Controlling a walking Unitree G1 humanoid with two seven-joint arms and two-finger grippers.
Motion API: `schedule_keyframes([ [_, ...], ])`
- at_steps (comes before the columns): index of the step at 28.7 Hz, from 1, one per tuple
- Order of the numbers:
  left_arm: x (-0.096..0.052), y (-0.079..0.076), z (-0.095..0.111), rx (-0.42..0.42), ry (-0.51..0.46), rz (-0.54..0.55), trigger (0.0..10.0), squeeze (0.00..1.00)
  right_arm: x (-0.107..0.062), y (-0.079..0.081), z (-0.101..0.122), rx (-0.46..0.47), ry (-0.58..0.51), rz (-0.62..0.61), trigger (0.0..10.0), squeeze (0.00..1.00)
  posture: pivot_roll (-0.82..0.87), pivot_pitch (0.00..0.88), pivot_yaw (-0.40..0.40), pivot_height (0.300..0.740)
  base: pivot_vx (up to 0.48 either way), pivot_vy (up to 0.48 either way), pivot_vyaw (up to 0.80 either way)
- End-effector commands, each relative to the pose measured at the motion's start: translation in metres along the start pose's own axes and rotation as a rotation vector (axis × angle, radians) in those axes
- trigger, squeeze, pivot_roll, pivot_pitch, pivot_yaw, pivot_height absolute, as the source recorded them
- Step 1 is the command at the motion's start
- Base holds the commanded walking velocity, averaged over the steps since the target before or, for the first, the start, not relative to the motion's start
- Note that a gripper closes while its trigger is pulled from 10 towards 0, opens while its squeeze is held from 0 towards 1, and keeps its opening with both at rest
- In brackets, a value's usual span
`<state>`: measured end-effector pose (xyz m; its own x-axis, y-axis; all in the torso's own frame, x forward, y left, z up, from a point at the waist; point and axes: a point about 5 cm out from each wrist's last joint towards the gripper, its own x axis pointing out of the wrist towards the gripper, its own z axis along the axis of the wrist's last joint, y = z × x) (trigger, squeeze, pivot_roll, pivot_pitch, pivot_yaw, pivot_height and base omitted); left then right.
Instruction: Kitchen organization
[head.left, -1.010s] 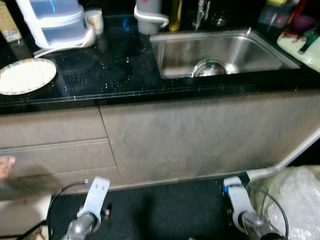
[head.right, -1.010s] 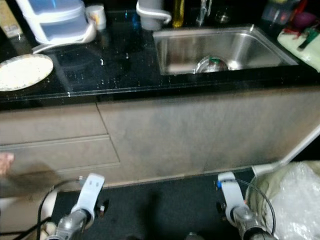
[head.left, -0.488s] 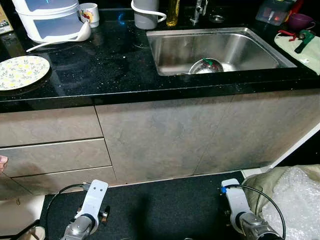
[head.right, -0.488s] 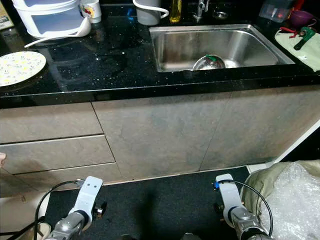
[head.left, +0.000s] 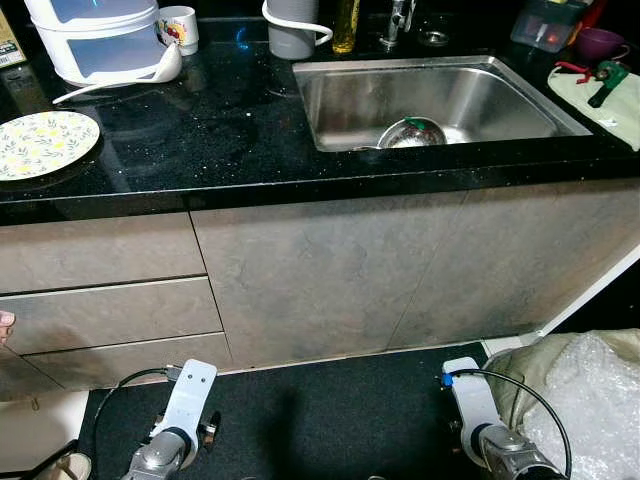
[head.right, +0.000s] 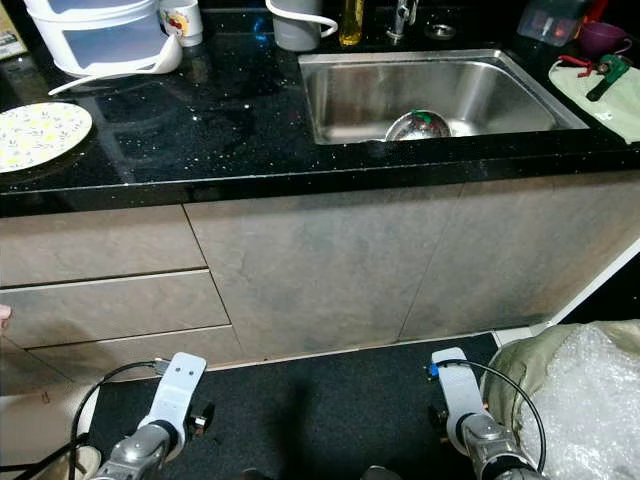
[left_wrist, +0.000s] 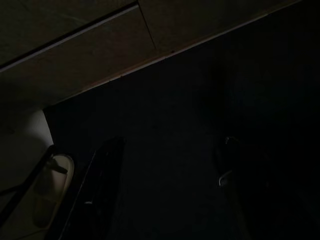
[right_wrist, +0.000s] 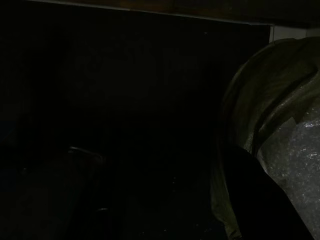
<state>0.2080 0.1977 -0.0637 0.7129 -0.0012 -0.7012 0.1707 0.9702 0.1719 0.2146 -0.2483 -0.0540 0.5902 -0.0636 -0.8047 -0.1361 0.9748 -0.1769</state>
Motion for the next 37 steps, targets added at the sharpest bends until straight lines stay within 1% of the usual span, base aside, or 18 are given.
schedule_keyframes([
  [1, -0.0003, -0.0021, -0.0034, -0.002, 0.018, -0.002, 10.0, 0.00, -0.0005, -0.0016, -0.0017, -0.004, 0.006, 0.000, 10.0, 0.00, -0.01, 0.050, -0.050, 0.740, 0.000, 0.000, 0.00],
  [8, 0.0005, 0.0002, -0.0018, -0.007, 0.023, 0.004, 10.0, 0.00, 0.0000, -0.0006, 0.0011, -0.005, 0.000, 0.003, 10.0, 0.00, 0.01, 0.068, -0.056, 0.740, 0.000, 0.000, 0.00],
  [10, 0.0000, 0.0016, -0.0034, -0.016, 0.027, 0.011, 10.0, 0.00, 0.0001, 0.0006, -0.0003, 0.002, 0.004, 0.004, 10.0, 0.00, 0.03, 0.035, -0.063, 0.740, 0.000, 0.000, 0.00],
  [13, -0.0005, 0.0022, -0.0047, -0.017, 0.028, 0.015, 10.0, 0.00, 0.0002, 0.0015, -0.0013, 0.001, 0.006, 0.007, 10.0, 0.00, 0.04, 0.022, -0.061, 0.740, 0.000, 0.000, 0.00],
  [21, -0.0009, 0.0036, -0.0050, -0.006, 0.026, 0.016, 10.0, 0.00, 0.0004, 0.0029, -0.0011, -0.006, 0.005, 0.012, 10.0, 0.00, 0.05, 0.028, -0.062, 0.740, 0.000, 0.000, 0.00],
  [27, -0.0007, 0.0028, -0.0050, 0.000, 0.027, 0.013, 10.0, 0.00, 0.0004, 0.0028, -0.0009, 0.000, 0.003, 0.009, 10.0, 0.00, 0.04, 0.026, -0.066, 0.740, 0.000, 0.000, 0.00],
  [31, -0.0010, 0.0024, -0.0063, 0.000, 0.032, 0.012, 10.0, 0.00, 0.0004, 0.0036, -0.0018, 0.005, 0.005, 0.008, 10.0, 0.00, 0.04, 0.009, -0.067, 0.740, 0.000, 0.000, 0.00],
  [36, -0.0015, 0.0001, -0.0092, 0.008, 0.042, 0.004, 10.0, 0.00, 0.0006, 0.0063, -0.0047, 0.015, 0.012, 0.008, 10.0, 0.00, 0.06, 0.000, -0.087, 0.740, 0.000, 0.000, 0.00],
  [37, -0.0014, -0.0021, -0.0100, 0.025, 0.049, -0.008, 10.0, 0.00, 0.0008, 0.0080, -0.0058, 0.024, 0.018, 0.007, 10.0, 0.00, 0.07, 0.000, -0.095, 0.740, 0.000, 0.000, 0.00],
])
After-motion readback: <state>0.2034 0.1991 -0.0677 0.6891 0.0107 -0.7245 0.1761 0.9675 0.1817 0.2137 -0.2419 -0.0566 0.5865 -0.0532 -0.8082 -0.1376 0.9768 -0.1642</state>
